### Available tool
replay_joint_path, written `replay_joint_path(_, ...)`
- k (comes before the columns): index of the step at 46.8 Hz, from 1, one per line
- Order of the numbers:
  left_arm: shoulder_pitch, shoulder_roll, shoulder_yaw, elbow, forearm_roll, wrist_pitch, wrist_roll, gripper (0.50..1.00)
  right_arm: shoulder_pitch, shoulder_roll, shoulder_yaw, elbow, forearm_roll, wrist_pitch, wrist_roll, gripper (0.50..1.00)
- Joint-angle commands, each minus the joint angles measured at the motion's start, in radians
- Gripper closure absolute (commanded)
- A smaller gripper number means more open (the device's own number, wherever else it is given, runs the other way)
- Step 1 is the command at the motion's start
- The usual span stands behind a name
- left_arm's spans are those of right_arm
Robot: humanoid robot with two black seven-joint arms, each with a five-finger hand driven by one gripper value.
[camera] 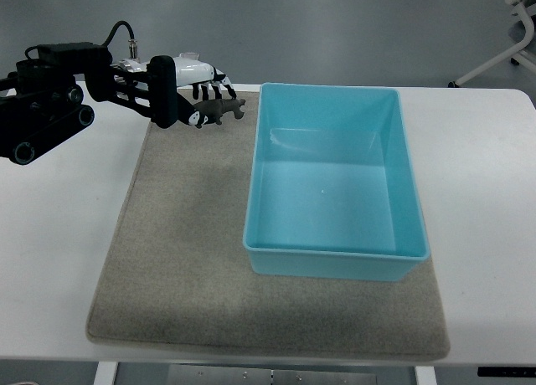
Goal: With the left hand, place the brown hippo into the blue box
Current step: 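Lift the hippo with the left hand and carry it over the blue box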
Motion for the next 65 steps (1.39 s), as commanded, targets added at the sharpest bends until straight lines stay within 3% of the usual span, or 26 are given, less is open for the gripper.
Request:
replay_joint_path(1, -0.022, 0.016, -0.01, -0.004, -0.001, 0.0, 0.0, 1.0, 0.0, 0.0, -0.001, 0.0, 0.0, 0.0, 0.0, 0.564)
replay_joint_path(11, -0.058, 0.034, -0.062, -0.038, -0.004, 0.0, 0.0, 1.0, 0.0, 0.0, -0.001, 0.0, 0.0, 0.0, 0.0, 0.564)
replay_joint_path(33, -0.059, 0.039, -0.076, -0.235, -0.056, -0.002, 0.0, 1.0, 0.001, 0.0, -0.001, 0.0, 0.0, 0.0, 0.0, 0.564)
replay_joint_path(65, -0.015, -0.045, -0.062, -0.257, -0.058, -0.012, -0.012, 1.0, 0.0, 0.0, 0.001, 0.0, 0.0, 0.0, 0.0, 0.564)
